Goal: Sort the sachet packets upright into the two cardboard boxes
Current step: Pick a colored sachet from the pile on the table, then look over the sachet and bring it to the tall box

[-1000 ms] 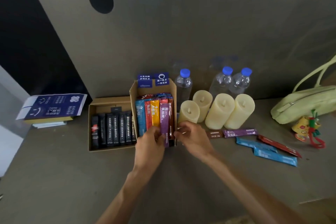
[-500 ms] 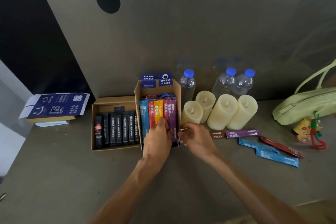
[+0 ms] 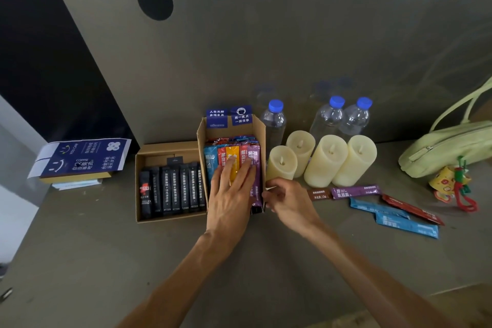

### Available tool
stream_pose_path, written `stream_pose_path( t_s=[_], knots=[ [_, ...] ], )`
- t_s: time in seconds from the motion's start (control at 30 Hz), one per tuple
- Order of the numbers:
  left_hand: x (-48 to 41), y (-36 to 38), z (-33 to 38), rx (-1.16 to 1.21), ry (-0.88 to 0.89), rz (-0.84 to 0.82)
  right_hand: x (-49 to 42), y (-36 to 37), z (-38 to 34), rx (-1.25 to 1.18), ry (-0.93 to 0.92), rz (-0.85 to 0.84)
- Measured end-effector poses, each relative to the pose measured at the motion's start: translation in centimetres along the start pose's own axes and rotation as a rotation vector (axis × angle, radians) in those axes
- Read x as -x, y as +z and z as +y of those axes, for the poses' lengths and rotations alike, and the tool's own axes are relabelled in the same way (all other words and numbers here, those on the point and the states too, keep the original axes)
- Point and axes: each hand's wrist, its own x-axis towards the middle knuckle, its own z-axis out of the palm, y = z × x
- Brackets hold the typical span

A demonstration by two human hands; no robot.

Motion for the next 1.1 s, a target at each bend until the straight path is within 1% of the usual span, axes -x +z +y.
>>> stream_pose_path(
  t_s=[0.43,0.53,0.67,0.77,0.83,0.9,0.97,1.03,1.1],
  knots=[
    [0.0,-0.7,0.3,0.054,-0.004,-0.059,0.3,0.1,-0.2,0.017,-0.011,0.043],
    [0.5,-1.2,0.5,0.101,-0.006,-0.008,0.7,-0.4,0.1,0.022,-0.01,0.043],
    [1.3,-1.9,2.6,0.22,-0.047,0.126,2.0,-2.2,1.5,0.042,-0.012,0.086],
    [1.5,-1.8,5.7,0.271,-0.048,0.14,3.1,-4.3,3.5,-0.022,0.016,0.125],
    [1.5,-1.2,8.1,0.294,0.015,0.111,4.1,-6.1,5.1,-0.072,0.061,0.155],
    [1.4,-0.3,10.5,0.305,0.108,0.034,4.9,-8.0,6.7,-0.099,0.097,0.205],
    [0.9,0.8,13.0,0.309,0.188,-0.044,5.8,-10.0,8.4,-0.024,0.132,0.242],
    [0.4,1.8,14.8,0.326,0.221,-0.122,6.5,-11.4,9.4,0.106,0.143,0.276],
    [-0.3,2.8,17.0,0.348,0.267,-0.182,7.4,-13.1,10.7,0.173,0.172,0.329]
  ],
)
